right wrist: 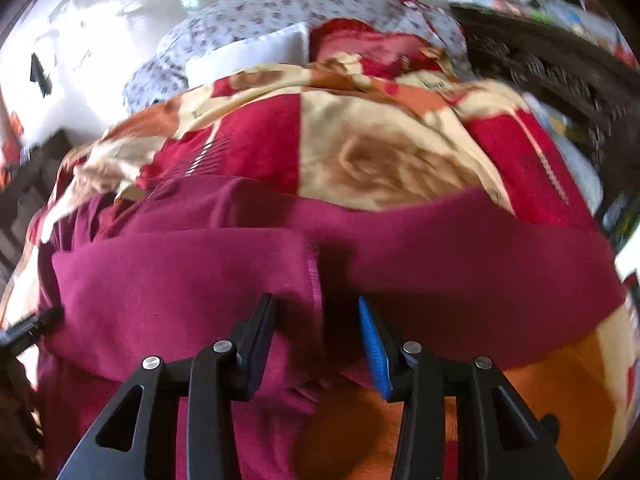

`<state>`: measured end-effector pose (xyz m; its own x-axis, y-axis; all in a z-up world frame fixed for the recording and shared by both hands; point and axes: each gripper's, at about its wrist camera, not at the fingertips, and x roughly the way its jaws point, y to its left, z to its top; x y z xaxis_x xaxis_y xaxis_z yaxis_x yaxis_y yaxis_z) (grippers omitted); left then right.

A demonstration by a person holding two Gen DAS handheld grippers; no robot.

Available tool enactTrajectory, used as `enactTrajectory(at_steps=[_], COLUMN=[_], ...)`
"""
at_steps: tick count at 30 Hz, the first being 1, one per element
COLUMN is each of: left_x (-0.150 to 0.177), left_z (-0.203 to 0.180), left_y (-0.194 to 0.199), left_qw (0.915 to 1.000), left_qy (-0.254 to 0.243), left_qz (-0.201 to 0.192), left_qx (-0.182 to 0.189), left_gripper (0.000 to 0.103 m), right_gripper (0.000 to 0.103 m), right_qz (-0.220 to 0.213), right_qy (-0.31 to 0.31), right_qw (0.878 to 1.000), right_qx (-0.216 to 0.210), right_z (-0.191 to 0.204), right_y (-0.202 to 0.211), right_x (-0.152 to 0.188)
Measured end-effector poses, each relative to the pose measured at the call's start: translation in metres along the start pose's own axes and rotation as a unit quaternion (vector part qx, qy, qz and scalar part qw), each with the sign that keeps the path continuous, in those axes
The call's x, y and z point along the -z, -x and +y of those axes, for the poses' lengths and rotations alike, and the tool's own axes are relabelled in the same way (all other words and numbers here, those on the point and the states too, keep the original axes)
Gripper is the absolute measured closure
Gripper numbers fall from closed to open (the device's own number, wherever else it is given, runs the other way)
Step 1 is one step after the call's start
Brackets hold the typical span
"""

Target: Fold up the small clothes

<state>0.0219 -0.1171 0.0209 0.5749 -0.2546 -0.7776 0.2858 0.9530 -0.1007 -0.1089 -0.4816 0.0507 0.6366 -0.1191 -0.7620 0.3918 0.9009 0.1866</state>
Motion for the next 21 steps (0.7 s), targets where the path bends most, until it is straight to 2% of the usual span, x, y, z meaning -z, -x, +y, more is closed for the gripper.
enactTrajectory(at_steps=[3,6,8,9,12,15,19,21], left_x=[-0.001,0.003,0.007,0.011,0.014,0.014,0.012,0.01], left_z=[0.001,0.001,0.001,0.0,-0.003,-0.003,-0.01,-0.019], left_y=[0.005,0.014,0.015,0.013,0.008,0.016,0.031,0.039], left_qw=[1.0,1.0,0.9999,0.9999,0.9999,0.9999,1.0,0.9998], left_qy=[0.001,-0.001,0.001,-0.001,-0.003,-0.002,-0.007,-0.009], left_qz=[-0.001,-0.008,-0.011,-0.007,0.002,0.006,0.0,-0.004], left_qx=[-0.005,-0.005,-0.005,-0.01,-0.014,-0.009,0.002,0.018], left_gripper=[0.033,0.033,0.032,0.031,0.031,0.031,0.031,0.031], right_gripper=[0.057,0.057,0.057,0.057,0.057,0.055,0.042,0.042], right_qz=[-0.012,-0.02,-0.011,0.009,0.014,-0.005,-0.024,-0.021], right_qy=[0.002,0.005,0.025,0.038,0.007,-0.03,-0.06,-0.091], right_qw=[1.0,0.999,0.999,0.999,1.0,0.999,0.998,0.995], right_qx=[0.001,-0.025,-0.027,-0.013,-0.025,-0.037,0.0,0.021], right_z=[-0.002,0.003,0.012,0.017,0.009,-0.01,-0.05,-0.08], right_y=[0.015,0.027,0.021,0.008,0.003,0.027,0.053,0.059], right_x=[0.003,0.01,0.016,0.02,0.02,0.015,0.011,0.01])
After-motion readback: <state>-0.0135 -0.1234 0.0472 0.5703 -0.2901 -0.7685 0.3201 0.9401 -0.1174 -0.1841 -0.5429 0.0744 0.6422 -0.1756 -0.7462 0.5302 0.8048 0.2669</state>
